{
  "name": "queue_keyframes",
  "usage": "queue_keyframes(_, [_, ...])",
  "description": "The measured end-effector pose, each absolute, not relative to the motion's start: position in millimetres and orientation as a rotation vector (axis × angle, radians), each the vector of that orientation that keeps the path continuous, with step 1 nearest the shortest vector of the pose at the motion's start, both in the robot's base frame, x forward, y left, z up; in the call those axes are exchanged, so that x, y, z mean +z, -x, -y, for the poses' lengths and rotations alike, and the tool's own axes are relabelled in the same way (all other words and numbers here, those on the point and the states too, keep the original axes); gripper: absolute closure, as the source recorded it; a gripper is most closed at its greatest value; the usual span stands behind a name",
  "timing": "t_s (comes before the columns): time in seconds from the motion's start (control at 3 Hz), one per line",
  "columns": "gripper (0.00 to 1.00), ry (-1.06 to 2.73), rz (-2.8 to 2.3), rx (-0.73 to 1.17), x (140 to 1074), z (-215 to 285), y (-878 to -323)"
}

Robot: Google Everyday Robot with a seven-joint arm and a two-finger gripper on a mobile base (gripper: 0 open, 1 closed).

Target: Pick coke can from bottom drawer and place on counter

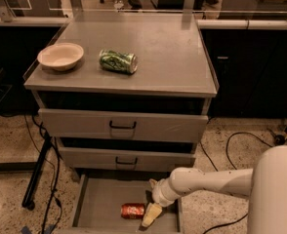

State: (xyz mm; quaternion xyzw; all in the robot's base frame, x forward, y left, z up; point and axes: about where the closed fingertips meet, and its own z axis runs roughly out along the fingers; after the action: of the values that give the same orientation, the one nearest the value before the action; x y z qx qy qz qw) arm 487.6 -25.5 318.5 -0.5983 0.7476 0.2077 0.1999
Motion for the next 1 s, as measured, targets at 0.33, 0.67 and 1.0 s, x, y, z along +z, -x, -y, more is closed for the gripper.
queue_keyframes(0.33, [0.00, 1.625, -2.091, 0.614, 273.3, 17.1, -513.4])
queue_keyframes(0.67, [0.00, 1.617, -2.093, 0.613, 271.4, 17.1, -516.5])
queue_keyframes(1.0, [0.00, 1.617, -2.090, 0.626, 258.5, 11.7, -513.3])
